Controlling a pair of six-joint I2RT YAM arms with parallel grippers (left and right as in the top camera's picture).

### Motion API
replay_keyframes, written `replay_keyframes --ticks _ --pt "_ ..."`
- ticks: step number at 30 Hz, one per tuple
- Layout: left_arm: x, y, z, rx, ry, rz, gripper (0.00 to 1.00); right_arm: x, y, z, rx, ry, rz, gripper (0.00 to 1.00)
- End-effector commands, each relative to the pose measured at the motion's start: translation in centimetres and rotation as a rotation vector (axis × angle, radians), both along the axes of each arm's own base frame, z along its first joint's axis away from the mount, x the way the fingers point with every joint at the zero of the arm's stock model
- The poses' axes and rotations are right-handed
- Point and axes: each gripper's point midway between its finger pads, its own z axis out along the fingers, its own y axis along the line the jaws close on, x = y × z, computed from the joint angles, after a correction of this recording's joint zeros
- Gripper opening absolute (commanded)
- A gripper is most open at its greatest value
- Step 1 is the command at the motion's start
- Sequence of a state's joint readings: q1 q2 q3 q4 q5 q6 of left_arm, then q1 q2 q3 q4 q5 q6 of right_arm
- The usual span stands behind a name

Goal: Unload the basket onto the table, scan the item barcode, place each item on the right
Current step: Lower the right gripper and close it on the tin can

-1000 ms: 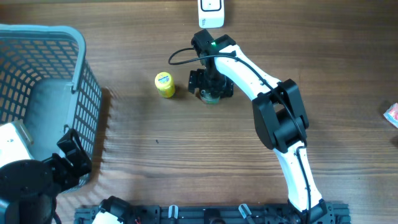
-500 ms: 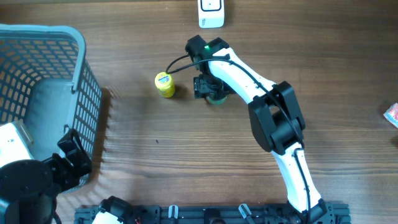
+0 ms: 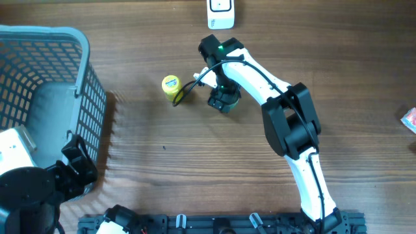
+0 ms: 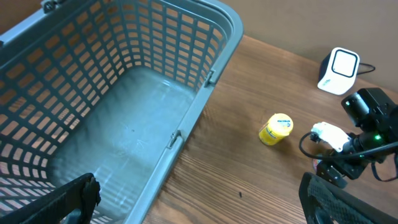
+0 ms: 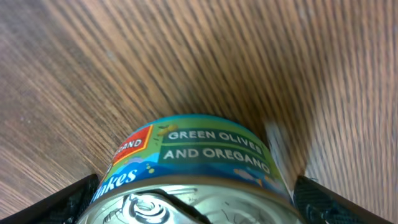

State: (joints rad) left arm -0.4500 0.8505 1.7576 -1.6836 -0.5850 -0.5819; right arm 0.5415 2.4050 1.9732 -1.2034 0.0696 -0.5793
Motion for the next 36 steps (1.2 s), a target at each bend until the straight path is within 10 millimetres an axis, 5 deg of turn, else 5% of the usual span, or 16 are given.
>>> replay_keyframes --ticks 1,4,5,10,15,22,35,36 --pt "-0.1 -0.2 -0.1 -0.02 -0.002 -0.008 1.0 -0.9 -0.3 -2.4 0.049 0.099 0.049 0.85" --pt "-0.1 -0.2 -0.1 -0.02 -0.002 -0.008 1.0 -0.8 -0.4 -2.4 0.056 0.096 -0.062 0.47" --pt "-0.1 -0.2 -0.1 -0.02 -0.002 -0.008 1.0 -0.8 -0.4 -2.4 0.057 0.095 -0.098 0.42" --pt "-0.1 -0.2 -0.1 -0.02 -0.002 -0.008 1.0 -0.9 -0.3 -2.4 0.049 0.089 -0.286 0.43" --pt "-0.1 -0.2 -0.1 -0.02 -0.002 -0.008 1.0 -1.7 0.3 -2.2 0.069 0.127 -0.407 0.56" --pt "-0.1 -0.2 -0.1 -0.02 -0.002 -0.008 1.0 -1.7 0.3 -2.3 0.049 0.116 -0.605 0.57" --pt "-0.1 -0.2 -0.1 -0.02 -0.002 -0.008 1.0 -1.5 0.6 -2.3 -0.032 0.054 -1.454 0.68" --pt "-0.1 -0.2 -0.1 -0.02 -0.002 -0.008 1.0 -1.2 0.8 -2.4 -0.023 0.046 -1.515 0.76"
